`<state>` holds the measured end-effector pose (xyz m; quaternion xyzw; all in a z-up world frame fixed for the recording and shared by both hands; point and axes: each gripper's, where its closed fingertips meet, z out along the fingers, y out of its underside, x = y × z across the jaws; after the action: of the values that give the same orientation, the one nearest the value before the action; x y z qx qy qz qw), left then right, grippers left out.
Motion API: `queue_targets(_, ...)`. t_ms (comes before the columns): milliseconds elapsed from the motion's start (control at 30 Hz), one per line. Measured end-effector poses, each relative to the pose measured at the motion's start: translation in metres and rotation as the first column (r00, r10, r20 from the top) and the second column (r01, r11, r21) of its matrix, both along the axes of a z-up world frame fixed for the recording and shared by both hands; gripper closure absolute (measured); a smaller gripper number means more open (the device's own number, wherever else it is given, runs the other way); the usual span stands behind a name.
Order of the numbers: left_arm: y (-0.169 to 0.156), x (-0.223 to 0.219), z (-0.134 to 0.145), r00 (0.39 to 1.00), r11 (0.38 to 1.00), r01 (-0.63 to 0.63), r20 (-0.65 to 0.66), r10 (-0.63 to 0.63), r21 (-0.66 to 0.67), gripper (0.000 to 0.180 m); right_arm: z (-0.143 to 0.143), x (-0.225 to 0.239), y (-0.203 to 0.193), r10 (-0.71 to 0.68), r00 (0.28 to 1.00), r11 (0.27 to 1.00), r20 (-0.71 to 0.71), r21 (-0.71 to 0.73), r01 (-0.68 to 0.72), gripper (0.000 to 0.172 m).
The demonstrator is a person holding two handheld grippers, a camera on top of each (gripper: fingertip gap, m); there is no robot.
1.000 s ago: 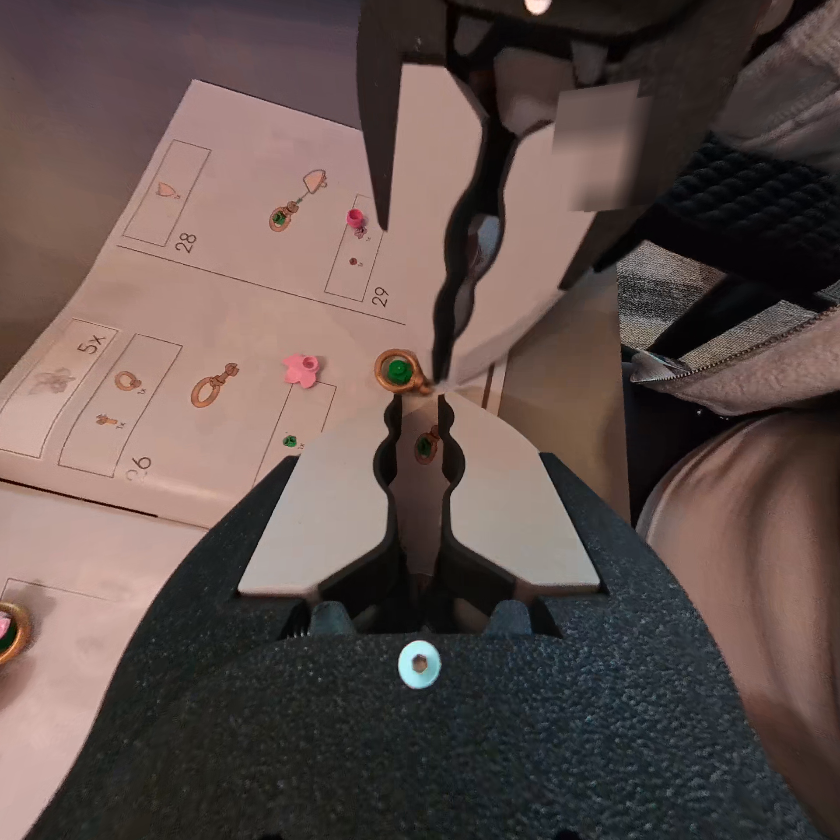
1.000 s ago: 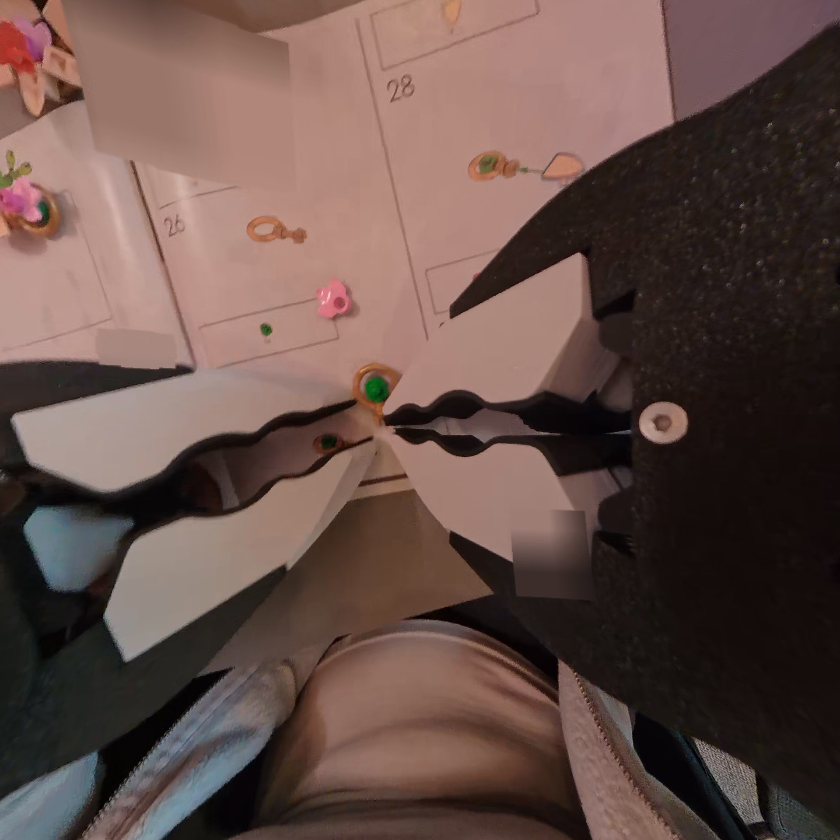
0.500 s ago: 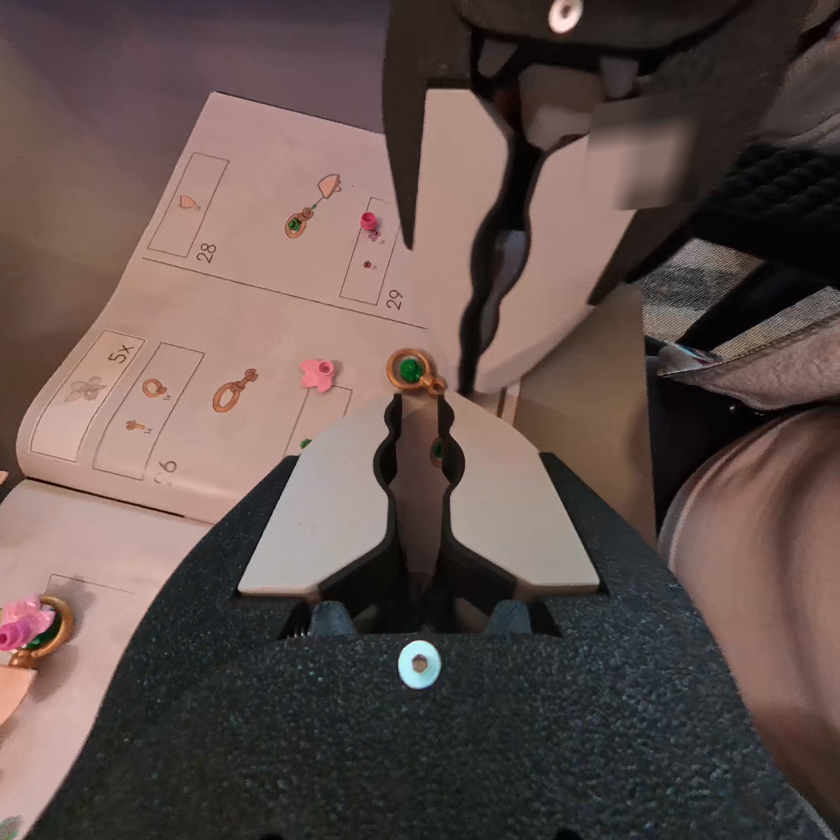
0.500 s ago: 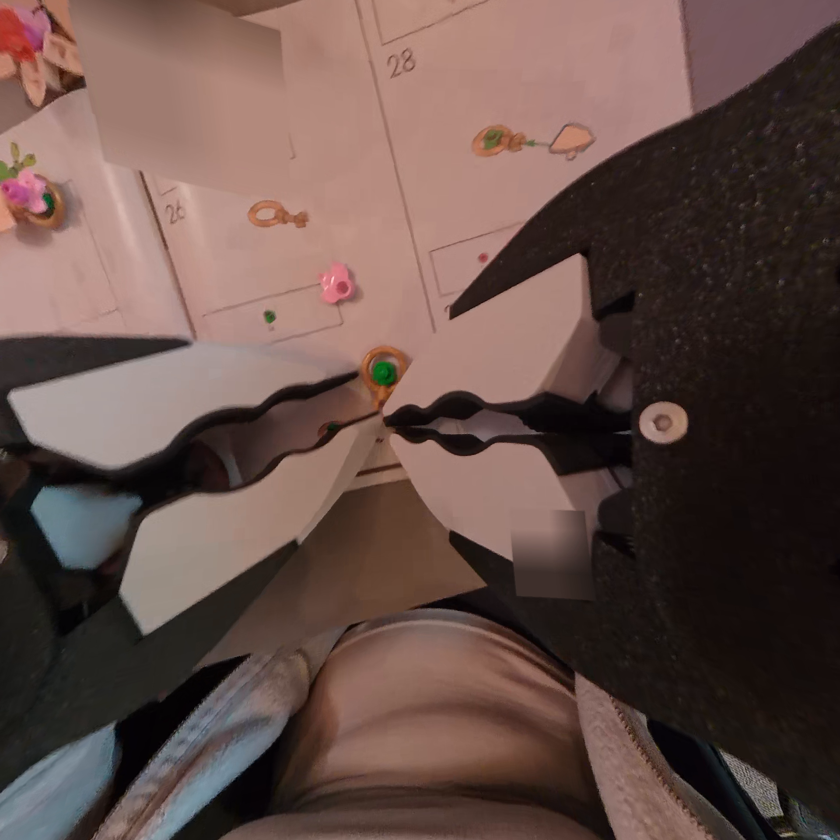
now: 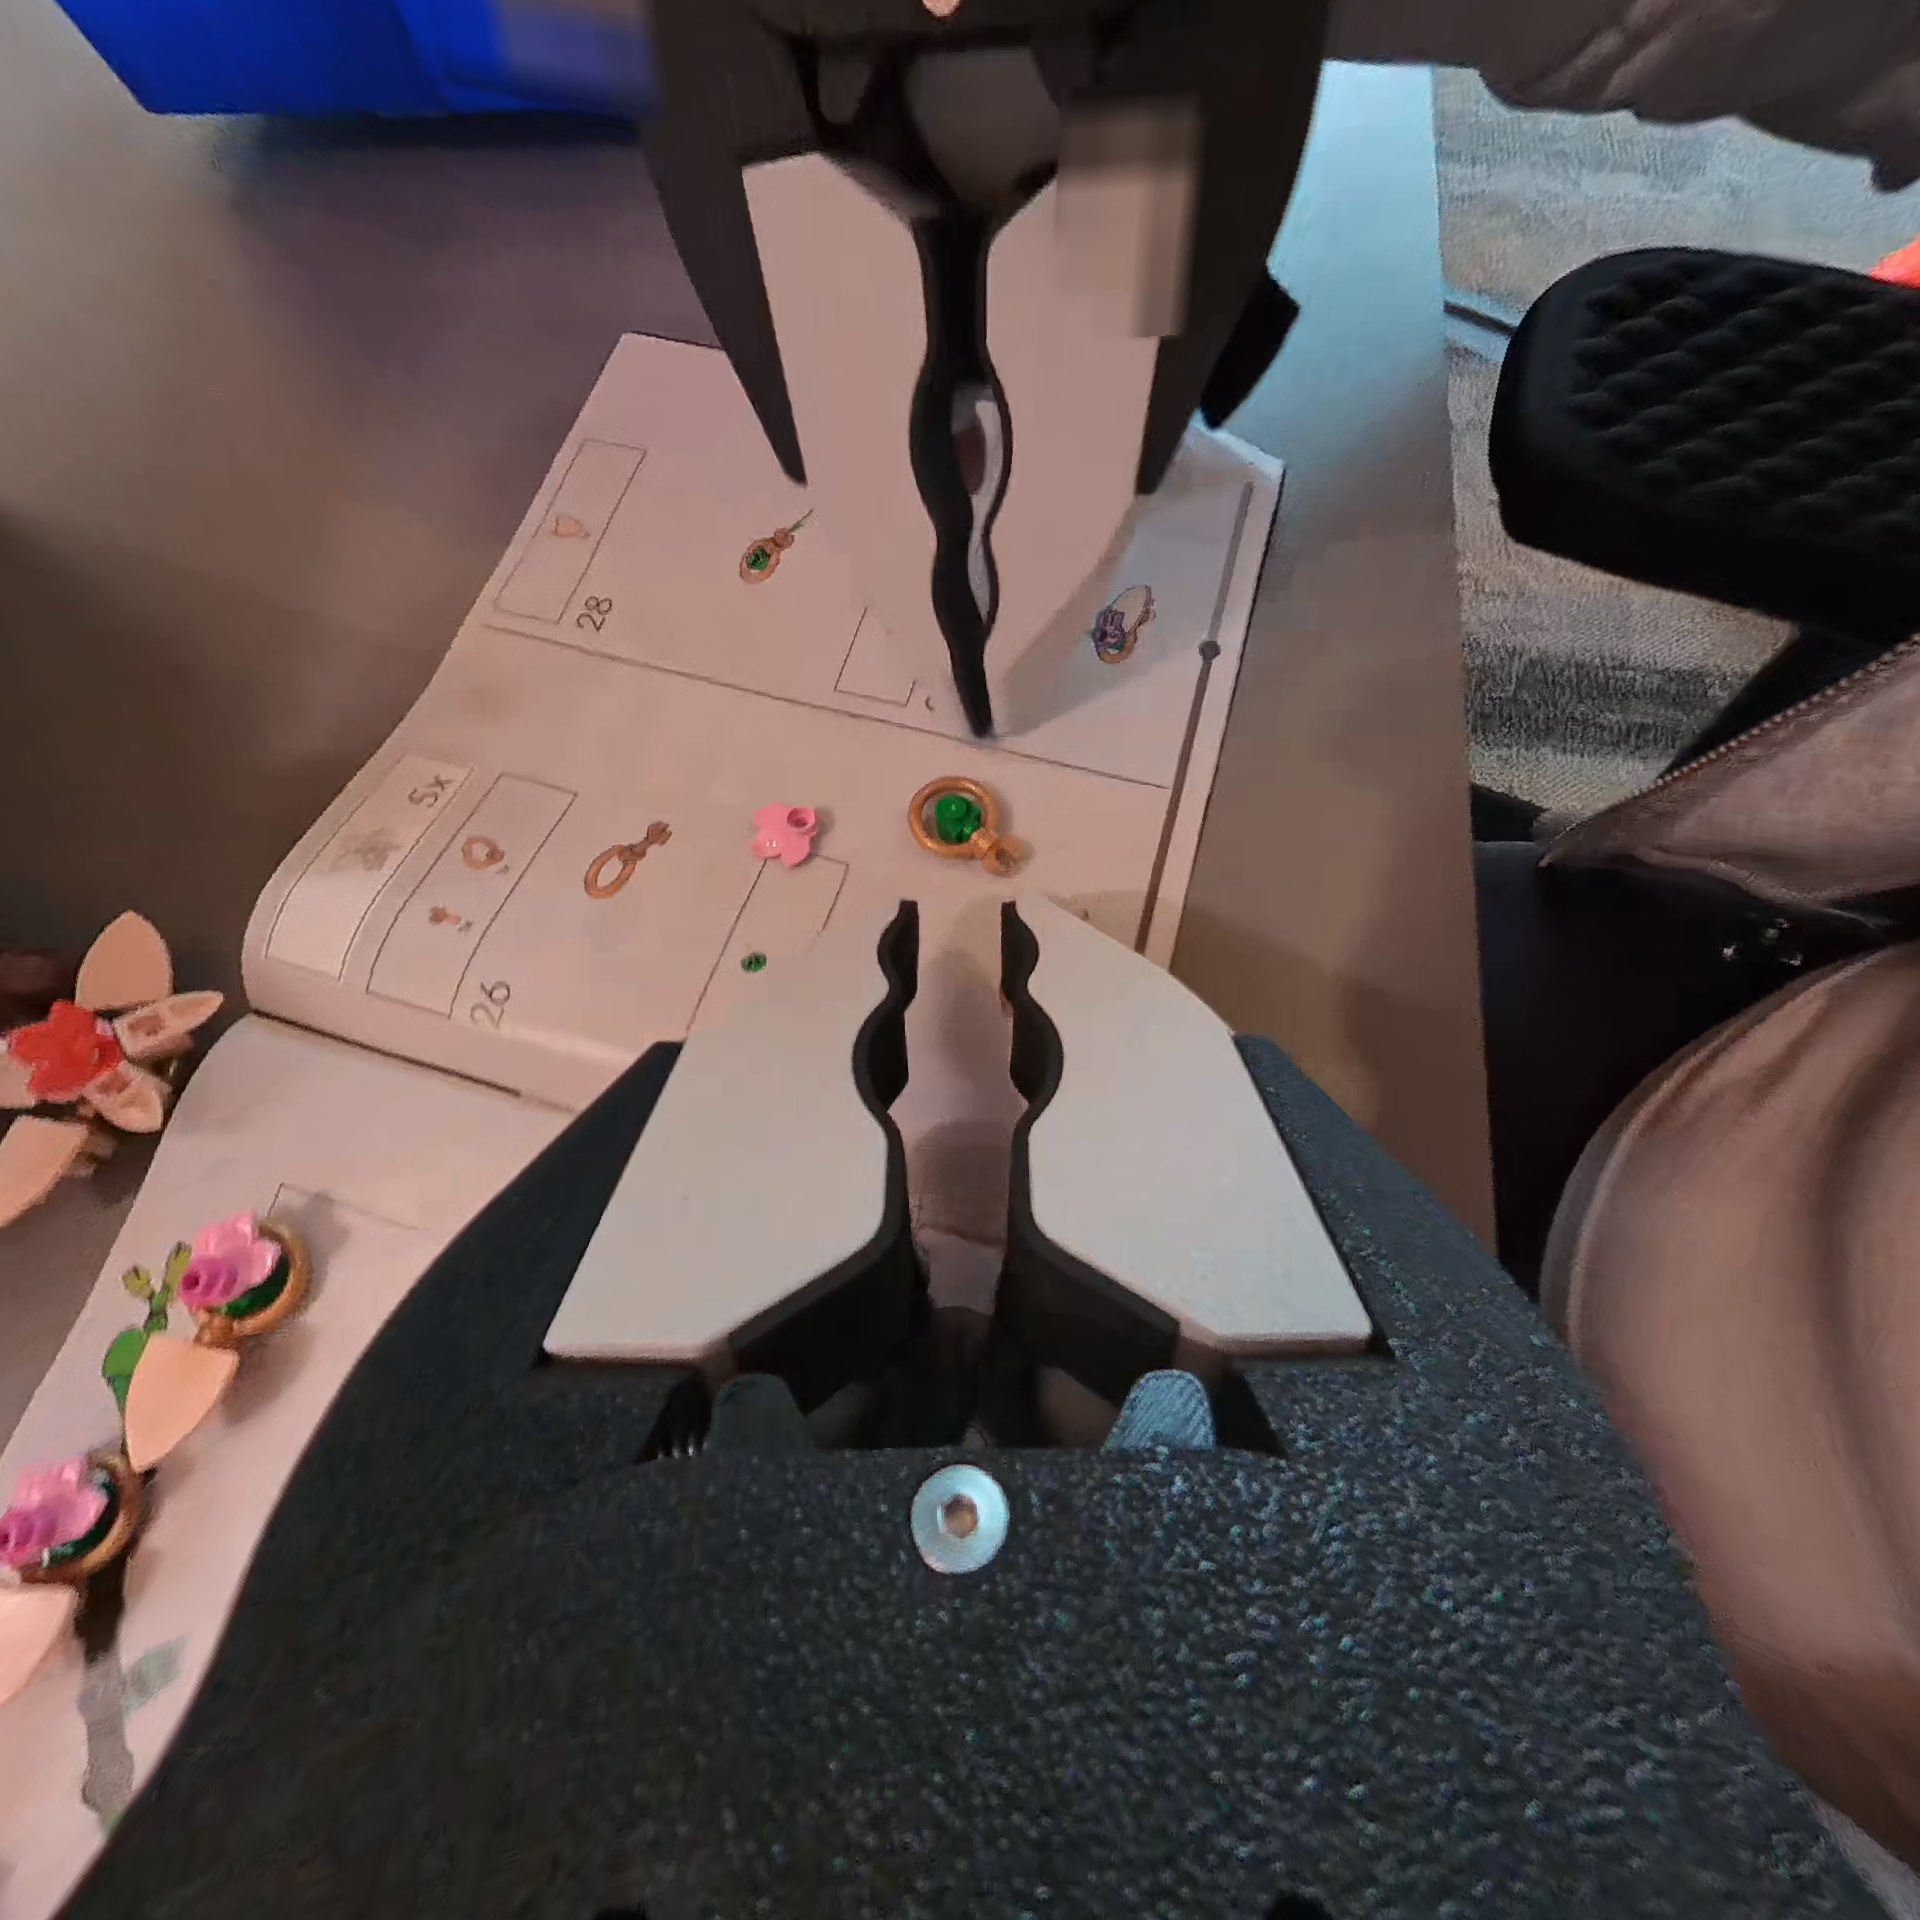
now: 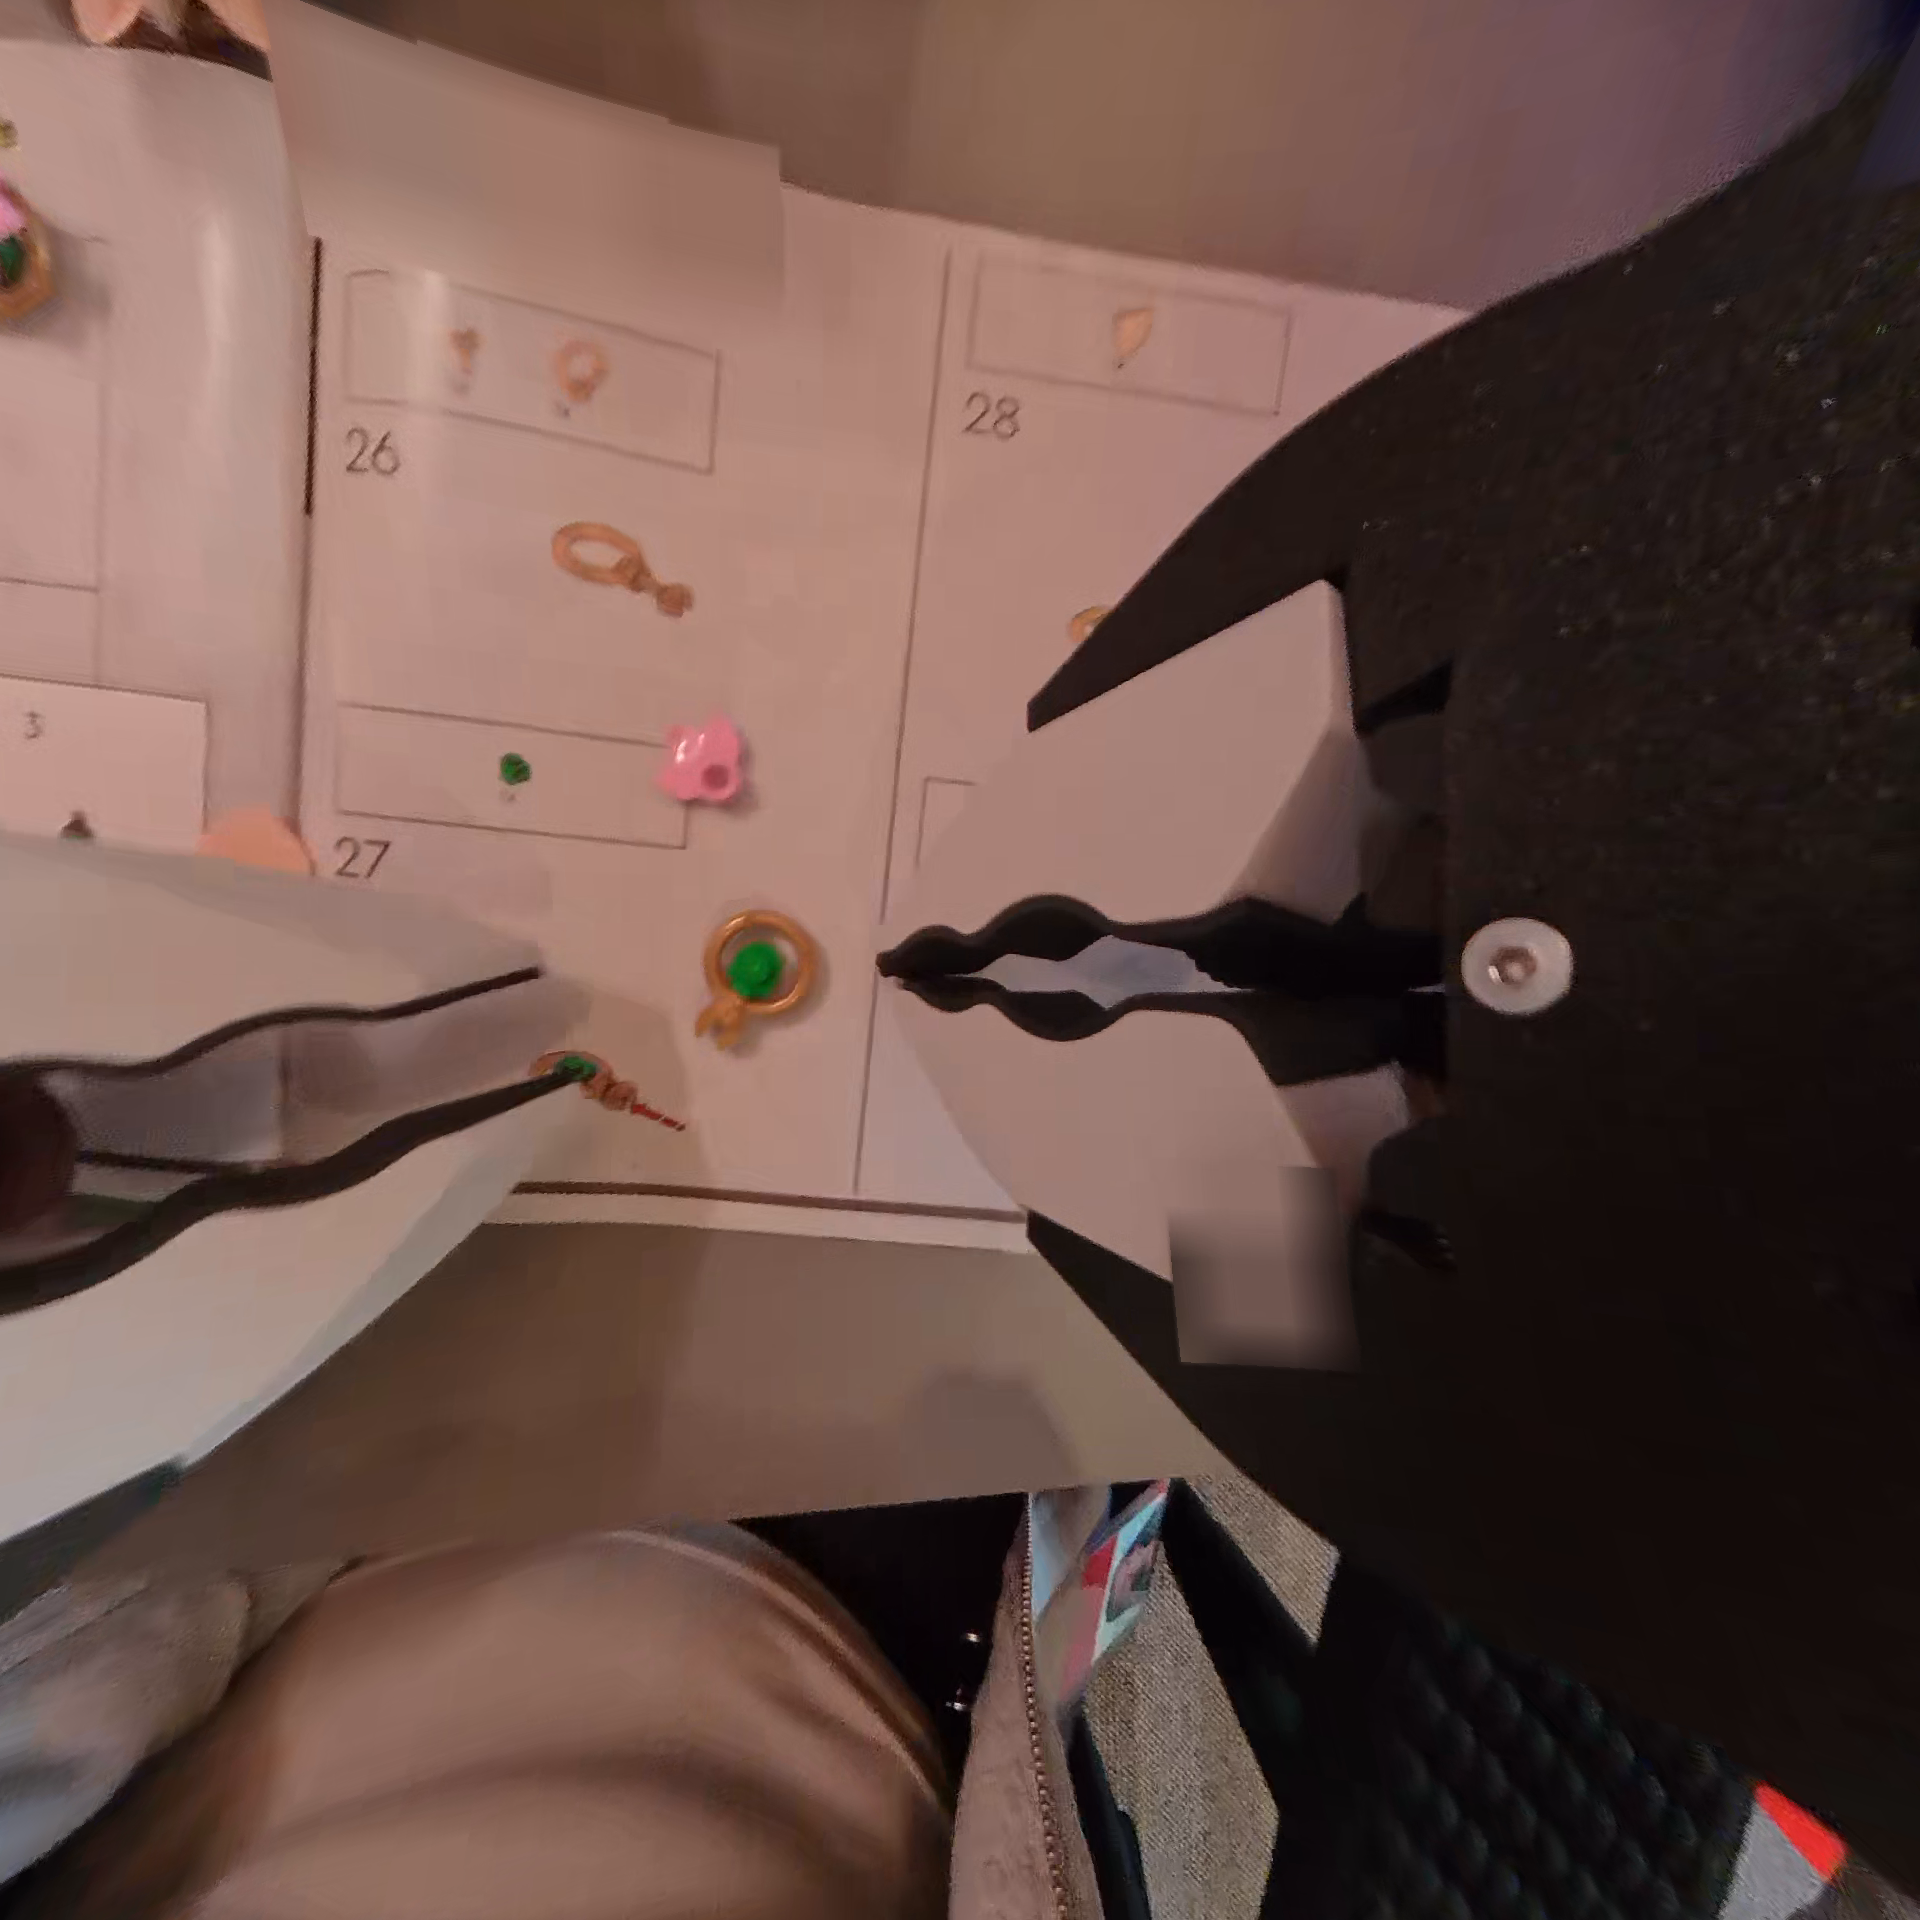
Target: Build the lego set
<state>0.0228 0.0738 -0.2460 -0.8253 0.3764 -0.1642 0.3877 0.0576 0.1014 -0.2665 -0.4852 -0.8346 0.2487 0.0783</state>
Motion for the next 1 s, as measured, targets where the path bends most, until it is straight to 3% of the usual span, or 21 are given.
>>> queue_targets(267,0.013,0.013,-0.01,0.996,0.99,0.086,0.012,-0.085,-0.109,0.166,0.001,-0.007,-0.025,-0.073,0.995,0.994,-0.066,-0.081,0.068,0.172)
queue_targets(467,0.003,-0.028,0.02,0.999,0.998,-0.046,0.014,0.046,0.034,0.166,0.03,-0.023,0.007,0.078,0.97,0.988,-0.23,0.146,-0.045,0.159)
queue_targets(733,-0.011,-0.04,0.022,0.997,0.992,-0.083,0.009,0.082,0.095,0.166,0.003,-0.044,0.012,0.103,0.982,0.976,-0.158,0.205,-0.069,0.16)
queue_targets(1000,-0.006,-0.036,0.031,0.999,0.981,-0.047,0.032,0.041,0.186,0.166,0.003,-0.046,0.015,0.035,0.98,0.989,-0.197,0.15,-0.005,0.168)
